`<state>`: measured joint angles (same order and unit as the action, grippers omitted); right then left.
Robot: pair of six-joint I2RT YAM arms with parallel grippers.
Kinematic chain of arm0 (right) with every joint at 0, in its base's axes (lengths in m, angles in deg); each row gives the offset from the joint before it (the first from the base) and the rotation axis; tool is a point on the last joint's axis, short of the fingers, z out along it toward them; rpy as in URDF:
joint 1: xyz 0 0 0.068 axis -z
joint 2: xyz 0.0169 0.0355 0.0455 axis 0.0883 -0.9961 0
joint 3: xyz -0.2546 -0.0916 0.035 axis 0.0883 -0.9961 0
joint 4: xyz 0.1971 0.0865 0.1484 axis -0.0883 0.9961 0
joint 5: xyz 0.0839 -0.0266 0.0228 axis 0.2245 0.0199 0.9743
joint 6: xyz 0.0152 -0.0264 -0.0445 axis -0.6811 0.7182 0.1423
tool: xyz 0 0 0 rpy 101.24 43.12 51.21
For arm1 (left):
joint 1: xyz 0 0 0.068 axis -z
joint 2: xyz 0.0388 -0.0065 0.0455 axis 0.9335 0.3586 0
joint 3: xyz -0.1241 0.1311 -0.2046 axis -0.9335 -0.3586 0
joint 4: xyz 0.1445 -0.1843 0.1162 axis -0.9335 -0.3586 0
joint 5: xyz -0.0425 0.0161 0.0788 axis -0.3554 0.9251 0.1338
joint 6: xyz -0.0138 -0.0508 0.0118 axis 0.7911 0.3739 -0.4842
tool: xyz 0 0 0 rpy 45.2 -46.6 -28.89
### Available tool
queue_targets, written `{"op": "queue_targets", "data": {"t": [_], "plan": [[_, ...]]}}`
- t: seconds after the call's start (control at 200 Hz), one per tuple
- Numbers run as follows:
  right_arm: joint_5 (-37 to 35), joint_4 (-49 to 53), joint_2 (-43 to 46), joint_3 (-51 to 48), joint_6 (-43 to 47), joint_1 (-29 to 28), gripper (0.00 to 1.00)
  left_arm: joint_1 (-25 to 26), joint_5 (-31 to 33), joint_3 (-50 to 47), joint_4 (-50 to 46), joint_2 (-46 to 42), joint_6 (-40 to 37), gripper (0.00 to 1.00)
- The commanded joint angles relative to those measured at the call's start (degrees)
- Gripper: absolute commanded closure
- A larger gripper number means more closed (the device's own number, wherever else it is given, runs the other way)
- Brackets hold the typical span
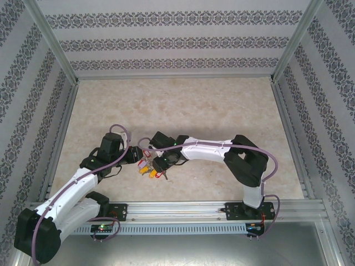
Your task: Put the keys on the keyring
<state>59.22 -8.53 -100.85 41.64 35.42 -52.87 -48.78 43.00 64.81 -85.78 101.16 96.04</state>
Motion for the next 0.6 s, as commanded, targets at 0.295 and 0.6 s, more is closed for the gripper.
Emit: {"op": "queue_targets", "data": {"t": [0.295,0.6], "plan": [[-2.8,2.1,-3.4,4.0,0.9,-0.8,0.63,0.5,1.4,-0.8,1.5,-0.4,-0.3,0.64],[-4.4,2.6,-4.6,4.7,1.0,-1.4,0.63,0.5,1.5,-0.9,1.6,-0.4,-0.3,0.65]]}}
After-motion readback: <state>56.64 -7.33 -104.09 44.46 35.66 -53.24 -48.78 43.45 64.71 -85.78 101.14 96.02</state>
